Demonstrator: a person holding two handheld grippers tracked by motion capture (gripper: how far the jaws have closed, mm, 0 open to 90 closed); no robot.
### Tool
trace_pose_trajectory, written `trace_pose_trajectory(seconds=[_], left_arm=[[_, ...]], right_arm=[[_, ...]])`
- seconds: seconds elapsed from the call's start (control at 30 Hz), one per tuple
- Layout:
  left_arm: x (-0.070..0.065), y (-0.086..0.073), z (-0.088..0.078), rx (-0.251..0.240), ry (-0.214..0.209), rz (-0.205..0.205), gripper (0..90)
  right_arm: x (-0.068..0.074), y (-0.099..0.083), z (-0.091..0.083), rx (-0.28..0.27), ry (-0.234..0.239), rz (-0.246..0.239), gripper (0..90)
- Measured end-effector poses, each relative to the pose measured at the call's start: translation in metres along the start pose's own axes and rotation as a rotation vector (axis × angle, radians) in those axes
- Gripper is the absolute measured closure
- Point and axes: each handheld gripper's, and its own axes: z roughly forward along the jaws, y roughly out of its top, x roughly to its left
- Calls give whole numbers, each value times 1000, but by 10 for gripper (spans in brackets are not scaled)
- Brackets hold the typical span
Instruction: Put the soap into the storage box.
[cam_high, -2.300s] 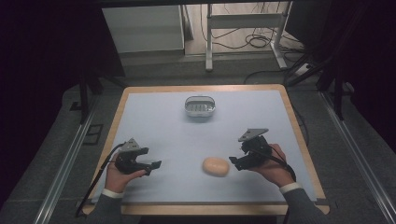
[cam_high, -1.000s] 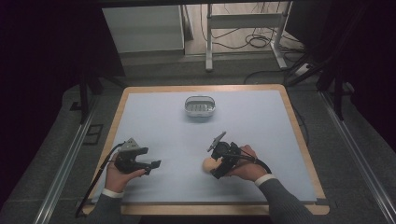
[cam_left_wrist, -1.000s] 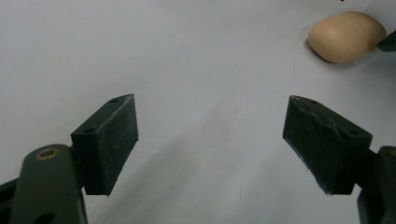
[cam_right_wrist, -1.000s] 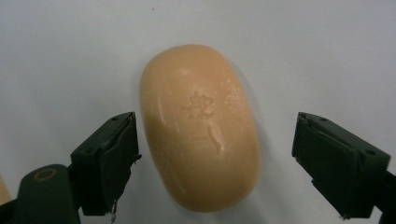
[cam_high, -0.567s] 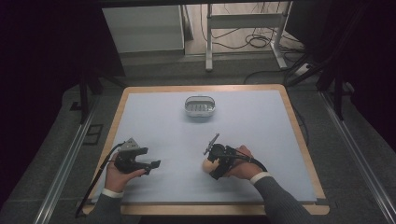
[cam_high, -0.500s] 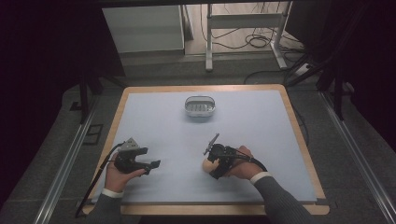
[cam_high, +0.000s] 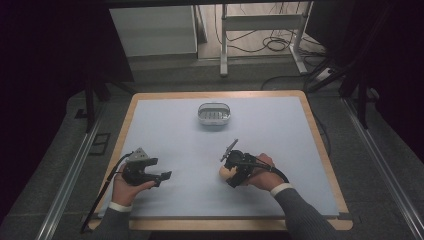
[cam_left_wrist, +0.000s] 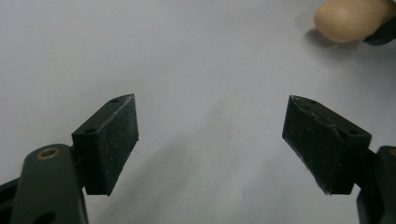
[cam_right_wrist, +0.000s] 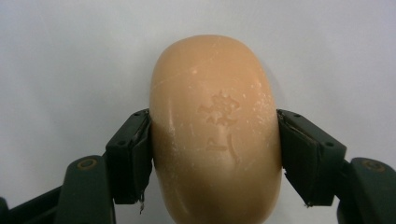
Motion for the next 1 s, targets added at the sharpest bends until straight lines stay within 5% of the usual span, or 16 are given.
trace_pose_trajectory(seconds=[1.0], left_arm=[[-1, 1, -1, 7, 10, 4, 176]], right_arm=[[-20, 22, -29, -90, -44, -8, 319]])
